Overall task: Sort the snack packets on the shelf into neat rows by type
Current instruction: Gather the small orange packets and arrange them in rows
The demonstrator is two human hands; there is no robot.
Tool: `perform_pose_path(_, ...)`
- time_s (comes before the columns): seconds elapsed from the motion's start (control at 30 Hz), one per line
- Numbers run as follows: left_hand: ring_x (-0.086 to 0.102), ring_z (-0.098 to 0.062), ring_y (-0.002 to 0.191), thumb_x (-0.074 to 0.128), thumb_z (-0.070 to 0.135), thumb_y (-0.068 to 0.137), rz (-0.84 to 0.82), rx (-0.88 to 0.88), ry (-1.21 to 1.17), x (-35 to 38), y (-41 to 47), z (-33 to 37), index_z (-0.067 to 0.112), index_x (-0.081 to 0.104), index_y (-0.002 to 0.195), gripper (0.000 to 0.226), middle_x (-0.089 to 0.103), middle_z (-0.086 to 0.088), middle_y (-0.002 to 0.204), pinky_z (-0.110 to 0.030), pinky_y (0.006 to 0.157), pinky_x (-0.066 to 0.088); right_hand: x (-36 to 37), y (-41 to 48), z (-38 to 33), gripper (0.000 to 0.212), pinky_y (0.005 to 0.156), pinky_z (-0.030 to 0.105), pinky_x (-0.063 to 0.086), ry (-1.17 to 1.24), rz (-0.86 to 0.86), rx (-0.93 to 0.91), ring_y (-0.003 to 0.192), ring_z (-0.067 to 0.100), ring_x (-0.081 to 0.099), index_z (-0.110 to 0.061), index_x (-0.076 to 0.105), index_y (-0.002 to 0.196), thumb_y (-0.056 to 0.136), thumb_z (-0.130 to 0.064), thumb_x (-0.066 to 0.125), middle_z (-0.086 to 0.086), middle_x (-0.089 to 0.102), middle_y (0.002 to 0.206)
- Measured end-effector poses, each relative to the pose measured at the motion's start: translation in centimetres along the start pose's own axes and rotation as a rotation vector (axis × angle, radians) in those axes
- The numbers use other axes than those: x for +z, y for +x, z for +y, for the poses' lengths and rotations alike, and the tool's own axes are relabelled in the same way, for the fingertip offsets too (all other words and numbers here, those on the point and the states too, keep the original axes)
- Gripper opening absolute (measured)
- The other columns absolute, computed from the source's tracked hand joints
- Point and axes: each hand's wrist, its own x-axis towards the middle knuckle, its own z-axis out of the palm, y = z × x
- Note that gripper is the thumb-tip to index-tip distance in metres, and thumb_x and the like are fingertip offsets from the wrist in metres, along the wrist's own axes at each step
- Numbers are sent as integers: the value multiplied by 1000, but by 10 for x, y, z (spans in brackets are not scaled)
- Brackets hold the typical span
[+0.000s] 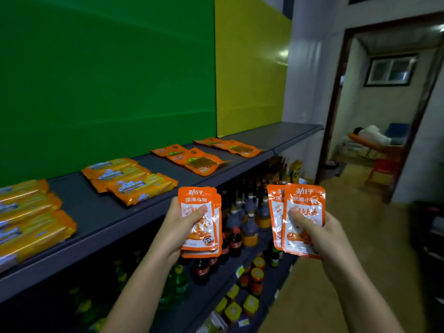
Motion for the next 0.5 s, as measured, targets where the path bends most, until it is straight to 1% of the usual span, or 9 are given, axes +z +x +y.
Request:
perform_pose_path(0.1,68,-20,77,62,14,87,-51,-51,-2,42,25,-13,18,49,107,24,68,-9,98,-30,60,56,-19,24,7,9,57,28,53,4,13,14,64,16,69,-16,64,85,81,-22,68,3,73,80)
perform_pose_path(0.2,69,-23,78,61,14,88,-100,-109,-6,82,53,-28,18,49,107,23,69,-10,98,-33,64,56,-37,52,18,11,58,28,53,-5,29,41,61,13,70,-15,64,86,81,-24,68,2,73,79)
perform_pose_path(0.33,69,-21,70,58,13,88,-152,-163,-10,135,98,-49,18,50,101,17,69,-11,93,-30,58,55,-58,99,32,13,58,28,54,-8,55,60,61,13,71,-14,64,87,81,-24,68,3,74,80)
perform_pose_path(0.4,69,-19,68,56,13,89,-179,-182,-9,163,124,-55,18,50,103,16,69,-11,92,-27,54,55,-64,128,37,12,58,26,54,-17,66,61,59,11,71,-15,64,87,81,-24,68,2,74,79)
perform_pose_path(0.5,68,-20,71,56,14,89,-206,-196,-14,202,166,-57,16,48,110,22,68,-10,93,-27,55,54,-71,176,37,16,61,28,56,-30,67,45,64,14,72,-12,65,92,81,-23,68,2,75,80)
